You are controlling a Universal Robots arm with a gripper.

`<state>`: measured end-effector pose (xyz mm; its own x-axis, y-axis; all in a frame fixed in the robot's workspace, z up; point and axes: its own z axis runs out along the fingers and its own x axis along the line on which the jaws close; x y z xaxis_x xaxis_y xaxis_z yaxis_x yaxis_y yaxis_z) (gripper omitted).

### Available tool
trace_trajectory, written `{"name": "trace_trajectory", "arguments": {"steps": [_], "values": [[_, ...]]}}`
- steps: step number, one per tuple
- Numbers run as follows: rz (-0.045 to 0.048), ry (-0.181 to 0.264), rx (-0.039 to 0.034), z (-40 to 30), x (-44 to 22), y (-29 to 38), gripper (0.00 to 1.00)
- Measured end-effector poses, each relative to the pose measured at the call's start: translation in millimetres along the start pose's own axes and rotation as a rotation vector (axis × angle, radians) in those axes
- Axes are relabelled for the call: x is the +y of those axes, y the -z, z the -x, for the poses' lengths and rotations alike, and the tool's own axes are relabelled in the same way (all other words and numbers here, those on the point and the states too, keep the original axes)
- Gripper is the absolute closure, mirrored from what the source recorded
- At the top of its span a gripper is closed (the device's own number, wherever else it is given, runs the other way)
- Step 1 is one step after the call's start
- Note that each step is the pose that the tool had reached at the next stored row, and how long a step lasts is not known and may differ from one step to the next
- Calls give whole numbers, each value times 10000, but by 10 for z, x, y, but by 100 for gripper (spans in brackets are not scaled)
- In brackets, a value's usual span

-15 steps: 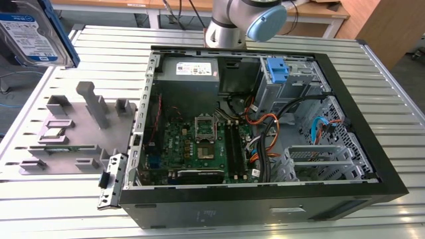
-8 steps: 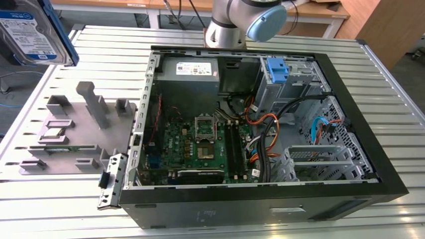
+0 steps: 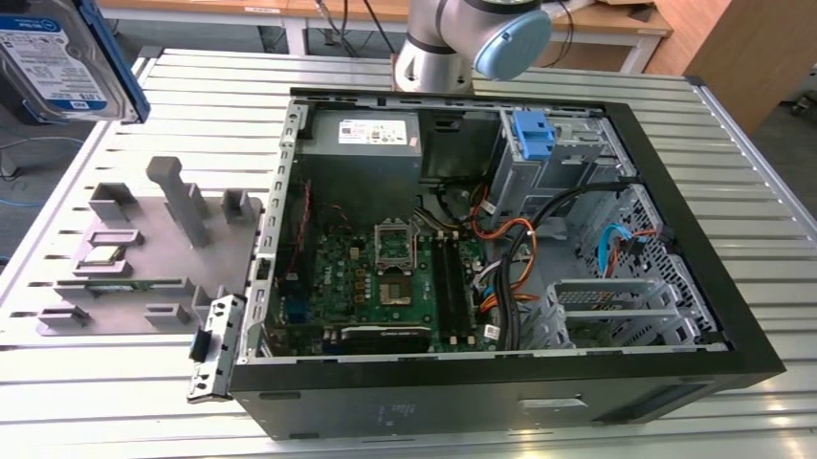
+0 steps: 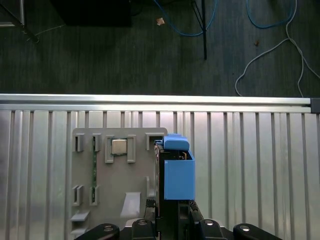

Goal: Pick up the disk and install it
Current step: 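Pick up the disk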

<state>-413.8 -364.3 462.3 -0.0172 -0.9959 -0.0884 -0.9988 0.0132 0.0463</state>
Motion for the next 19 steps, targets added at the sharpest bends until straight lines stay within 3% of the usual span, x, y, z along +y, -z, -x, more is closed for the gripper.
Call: {"name": "trace_trajectory", "arguments": {"steps": [19], "values": [[0,1,-4,14,7,152,65]]}}
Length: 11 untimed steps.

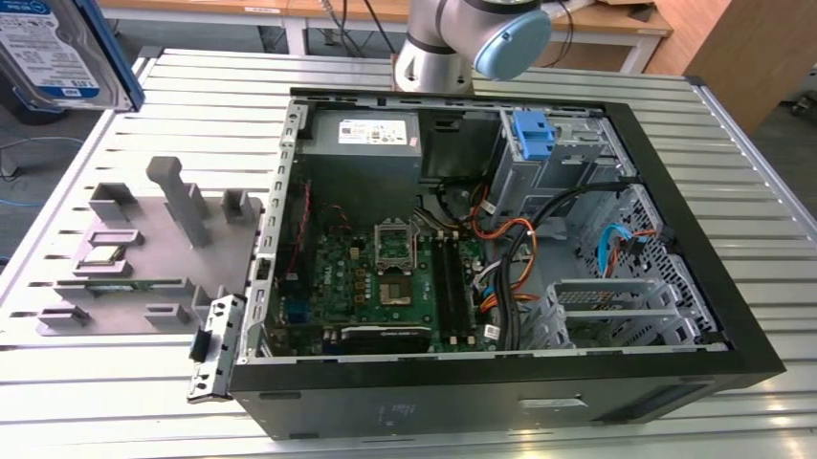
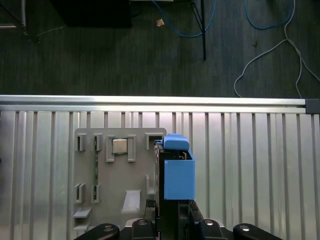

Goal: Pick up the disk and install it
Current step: 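Pick up the disk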

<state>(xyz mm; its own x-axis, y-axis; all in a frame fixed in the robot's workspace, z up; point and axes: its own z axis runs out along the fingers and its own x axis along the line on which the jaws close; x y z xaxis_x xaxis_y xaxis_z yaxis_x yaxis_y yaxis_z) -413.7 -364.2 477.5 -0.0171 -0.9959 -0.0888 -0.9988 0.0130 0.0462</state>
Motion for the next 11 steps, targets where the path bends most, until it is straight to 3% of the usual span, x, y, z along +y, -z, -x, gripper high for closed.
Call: {"name": "trace_trajectory", "arguments": {"steps": [11], "values": [[1,-1,0,10,2,37,65]]}}
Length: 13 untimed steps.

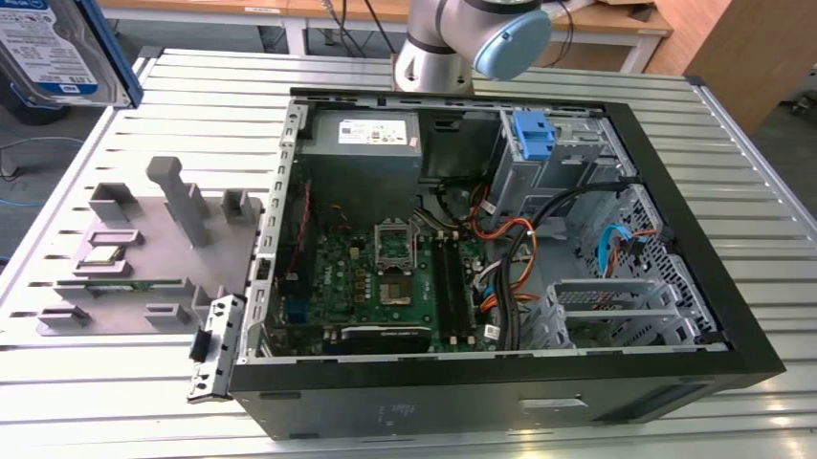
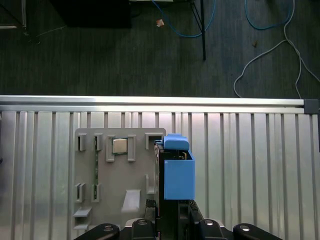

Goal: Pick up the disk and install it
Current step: 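Pick up the disk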

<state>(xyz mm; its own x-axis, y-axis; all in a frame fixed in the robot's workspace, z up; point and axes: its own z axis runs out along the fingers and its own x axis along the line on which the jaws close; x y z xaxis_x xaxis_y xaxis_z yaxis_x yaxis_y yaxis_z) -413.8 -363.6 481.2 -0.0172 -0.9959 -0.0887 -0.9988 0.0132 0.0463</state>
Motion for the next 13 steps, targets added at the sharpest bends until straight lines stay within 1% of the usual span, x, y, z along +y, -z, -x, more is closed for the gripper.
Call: {"name": "trace_trajectory", "arguments": {"steps": [13], "values": [[0,0,0,5,2,46,65]]}}
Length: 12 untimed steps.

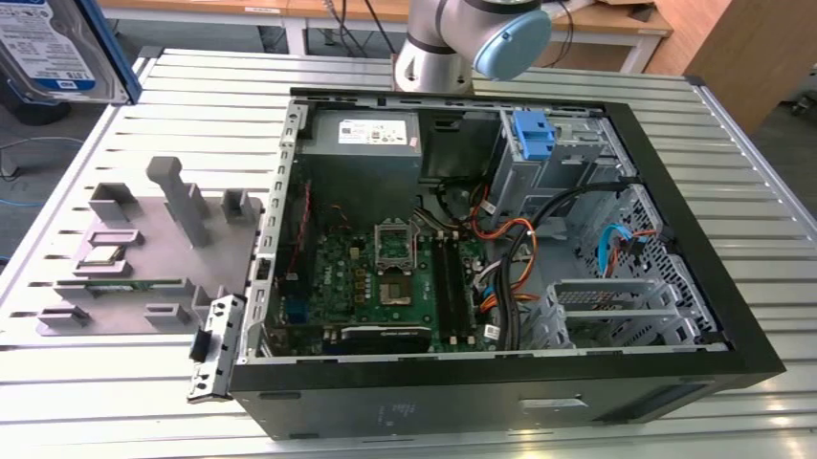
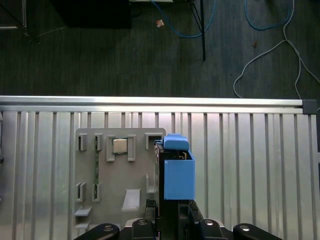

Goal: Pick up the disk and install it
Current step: 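Pick up the disk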

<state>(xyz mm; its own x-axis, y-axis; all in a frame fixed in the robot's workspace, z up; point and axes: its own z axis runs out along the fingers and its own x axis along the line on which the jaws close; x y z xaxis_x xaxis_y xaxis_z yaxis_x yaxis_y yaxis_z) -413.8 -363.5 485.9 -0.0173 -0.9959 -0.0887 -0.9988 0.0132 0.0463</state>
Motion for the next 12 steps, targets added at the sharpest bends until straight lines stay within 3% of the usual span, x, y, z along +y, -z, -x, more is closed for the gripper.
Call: {"name": "trace_trajectory", "arguments": {"steps": [12], "values": [[1,0,0,3,2,33,65]]}}
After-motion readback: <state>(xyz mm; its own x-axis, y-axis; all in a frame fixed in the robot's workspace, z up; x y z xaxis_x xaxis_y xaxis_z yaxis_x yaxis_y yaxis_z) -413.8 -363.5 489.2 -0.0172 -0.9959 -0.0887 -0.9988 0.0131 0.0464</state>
